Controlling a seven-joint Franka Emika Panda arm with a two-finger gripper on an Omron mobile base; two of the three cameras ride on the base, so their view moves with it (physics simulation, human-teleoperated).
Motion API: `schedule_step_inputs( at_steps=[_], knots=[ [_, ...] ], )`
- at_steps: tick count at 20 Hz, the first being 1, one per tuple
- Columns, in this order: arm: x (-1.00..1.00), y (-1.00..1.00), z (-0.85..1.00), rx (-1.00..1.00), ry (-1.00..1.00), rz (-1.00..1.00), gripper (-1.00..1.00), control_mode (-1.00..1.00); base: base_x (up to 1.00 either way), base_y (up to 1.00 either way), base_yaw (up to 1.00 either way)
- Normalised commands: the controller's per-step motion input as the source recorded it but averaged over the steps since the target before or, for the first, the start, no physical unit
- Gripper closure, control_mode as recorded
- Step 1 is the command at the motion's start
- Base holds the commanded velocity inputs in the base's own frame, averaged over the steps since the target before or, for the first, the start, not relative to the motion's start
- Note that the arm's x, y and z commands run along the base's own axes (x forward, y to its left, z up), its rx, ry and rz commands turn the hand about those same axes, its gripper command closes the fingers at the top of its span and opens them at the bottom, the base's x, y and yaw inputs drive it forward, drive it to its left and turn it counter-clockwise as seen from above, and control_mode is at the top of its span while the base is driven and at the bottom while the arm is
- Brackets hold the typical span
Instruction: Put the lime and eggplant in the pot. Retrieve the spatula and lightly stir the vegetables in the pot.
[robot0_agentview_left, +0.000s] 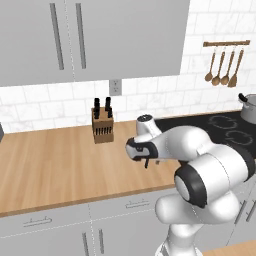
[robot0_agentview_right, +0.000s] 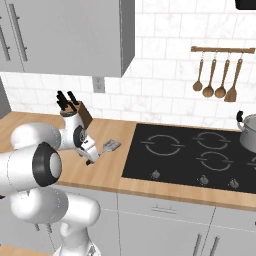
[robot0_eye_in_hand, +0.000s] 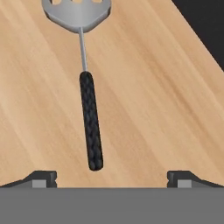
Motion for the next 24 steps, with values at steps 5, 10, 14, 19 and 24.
schedule_step_inputs(
  at_steps=[5, 10, 14, 19, 24],
  knots=[
    [0.00, 0.00, -0.23, 0.00, 0.00, 0.00, -1.00, -1.00, 0.00, 0.00, 0.00],
    [0.00, 0.00, -0.15, 0.00, 0.00, 0.00, -1.00, -1.00, 0.00, 0.00, 0.00],
    [0.00, 0.00, -0.09, 0.00, 0.00, 0.00, -1.00, -1.00, 0.00, 0.00, 0.00],
    [0.00, 0.00, -0.05, 0.00, 0.00, 0.00, -1.00, -1.00, 0.00, 0.00, 0.00],
    [0.03, 0.00, -0.04, 0.00, 0.00, 0.00, -1.00, -1.00, 0.00, 0.00, 0.00]
  ],
)
